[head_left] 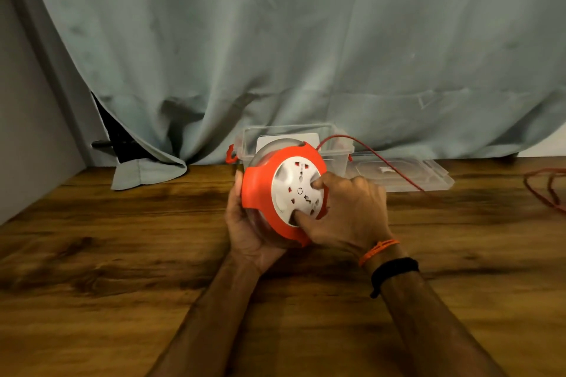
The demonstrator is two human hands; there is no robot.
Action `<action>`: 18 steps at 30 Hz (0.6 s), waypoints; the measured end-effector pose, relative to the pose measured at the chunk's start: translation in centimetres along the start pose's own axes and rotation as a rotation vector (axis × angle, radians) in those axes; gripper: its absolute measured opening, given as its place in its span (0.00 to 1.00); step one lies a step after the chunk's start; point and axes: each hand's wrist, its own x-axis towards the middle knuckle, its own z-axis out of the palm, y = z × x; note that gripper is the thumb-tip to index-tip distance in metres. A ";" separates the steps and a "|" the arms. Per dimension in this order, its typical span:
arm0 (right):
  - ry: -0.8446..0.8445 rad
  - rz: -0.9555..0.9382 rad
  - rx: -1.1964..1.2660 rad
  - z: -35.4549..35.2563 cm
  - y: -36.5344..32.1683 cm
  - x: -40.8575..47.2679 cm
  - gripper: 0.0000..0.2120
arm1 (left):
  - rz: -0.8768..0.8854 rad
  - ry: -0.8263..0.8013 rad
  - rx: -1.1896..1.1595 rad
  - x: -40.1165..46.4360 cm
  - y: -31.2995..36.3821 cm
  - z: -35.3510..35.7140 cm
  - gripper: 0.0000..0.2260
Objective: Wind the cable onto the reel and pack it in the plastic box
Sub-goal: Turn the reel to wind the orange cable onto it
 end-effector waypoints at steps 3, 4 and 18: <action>0.017 0.129 0.066 0.4 -1.5 -0.1 0.36 | -0.008 0.004 -0.014 -0.1 -0.1 -0.1 0.33; 0.005 0.170 0.118 0.6 -2.0 -0.1 0.38 | -0.013 0.010 -0.009 -0.1 -0.1 -0.1 0.33; -0.070 -0.090 0.293 -1.9 0.9 1.2 0.21 | -0.010 0.031 -0.003 0.0 -0.2 -0.7 0.33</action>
